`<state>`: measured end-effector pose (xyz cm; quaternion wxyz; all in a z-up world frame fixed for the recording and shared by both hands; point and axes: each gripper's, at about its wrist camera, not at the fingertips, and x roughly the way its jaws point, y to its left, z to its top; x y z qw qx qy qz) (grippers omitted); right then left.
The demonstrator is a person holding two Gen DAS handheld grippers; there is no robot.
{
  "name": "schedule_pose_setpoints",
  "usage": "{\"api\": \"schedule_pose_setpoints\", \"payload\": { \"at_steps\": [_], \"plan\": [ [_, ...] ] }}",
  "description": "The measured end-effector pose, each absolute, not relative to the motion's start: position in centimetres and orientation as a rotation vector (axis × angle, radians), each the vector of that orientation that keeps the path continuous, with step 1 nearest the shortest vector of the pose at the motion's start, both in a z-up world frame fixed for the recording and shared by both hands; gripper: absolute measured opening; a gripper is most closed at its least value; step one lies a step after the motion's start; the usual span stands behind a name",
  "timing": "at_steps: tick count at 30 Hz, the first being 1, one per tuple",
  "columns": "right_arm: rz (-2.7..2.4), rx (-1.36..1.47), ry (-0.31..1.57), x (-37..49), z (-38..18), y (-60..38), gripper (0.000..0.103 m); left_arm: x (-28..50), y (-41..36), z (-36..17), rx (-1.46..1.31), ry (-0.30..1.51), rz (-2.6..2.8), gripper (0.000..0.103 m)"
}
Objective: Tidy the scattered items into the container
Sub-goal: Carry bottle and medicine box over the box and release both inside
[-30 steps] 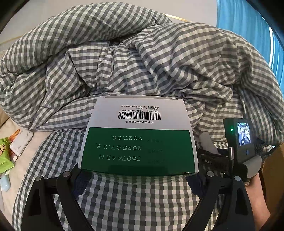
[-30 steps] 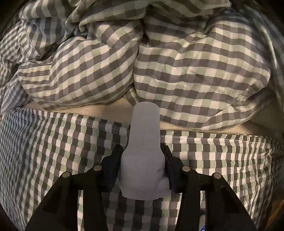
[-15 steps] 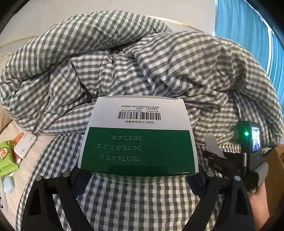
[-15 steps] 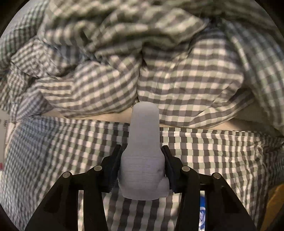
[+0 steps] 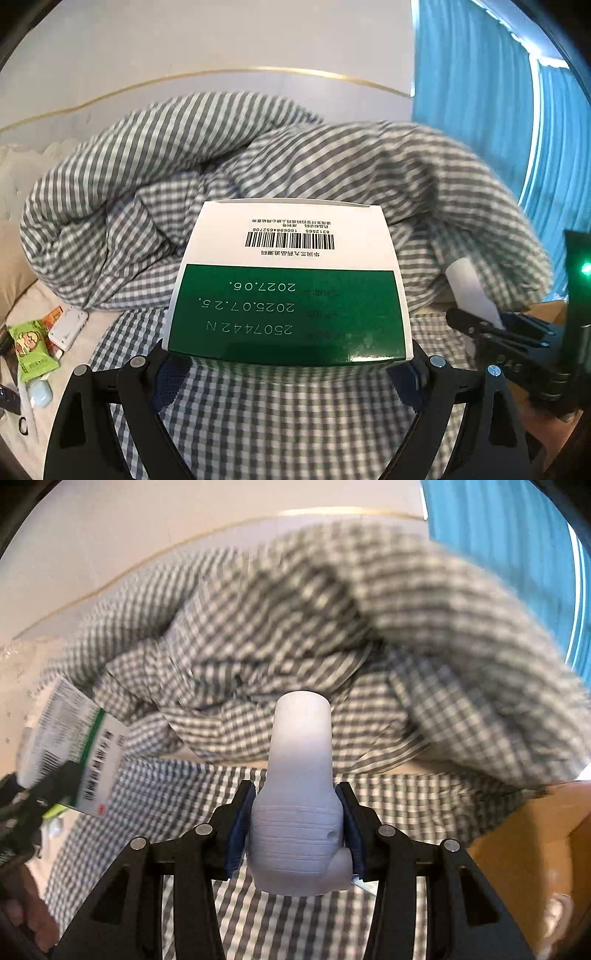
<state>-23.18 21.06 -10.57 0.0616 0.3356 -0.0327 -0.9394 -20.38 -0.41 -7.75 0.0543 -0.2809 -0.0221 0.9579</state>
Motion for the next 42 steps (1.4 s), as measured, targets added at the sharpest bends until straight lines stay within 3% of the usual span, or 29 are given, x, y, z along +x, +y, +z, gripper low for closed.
{"api": "schedule_pose_setpoints", "payload": {
  "at_steps": [9,17,36,37,40,42],
  "plan": [
    [-2.964,0.877,-0.127,-14.6,-3.7,27.4,0.045,-13.8,4.8,-2.9,-0.770,-0.036,2.857,0.093],
    [-3.098,0.849,-0.154,-7.8,-0.8,34.9,0.045,-9.1,10.6,-0.6,-0.737,-0.021,2.782,0.093],
    [-3.192,1.161,-0.264,-3.0,-8.0,49.5,0.045,-6.8,23.8,-2.1,-0.786,0.059,2.639,0.093],
    [-3.199,1.158,-0.268,-2.8,-8.2,49.9,0.049,-6.8,24.4,-2.3,-0.789,0.067,2.635,0.093],
    [-3.220,1.124,-0.282,-2.3,-8.3,50.5,0.081,-6.9,25.9,-2.8,-0.797,0.089,2.621,0.093],
    [-3.249,1.078,-0.292,-1.7,-8.1,51.1,0.084,-7.0,26.9,-3.0,-0.797,0.105,2.615,0.093]
  ]
}}
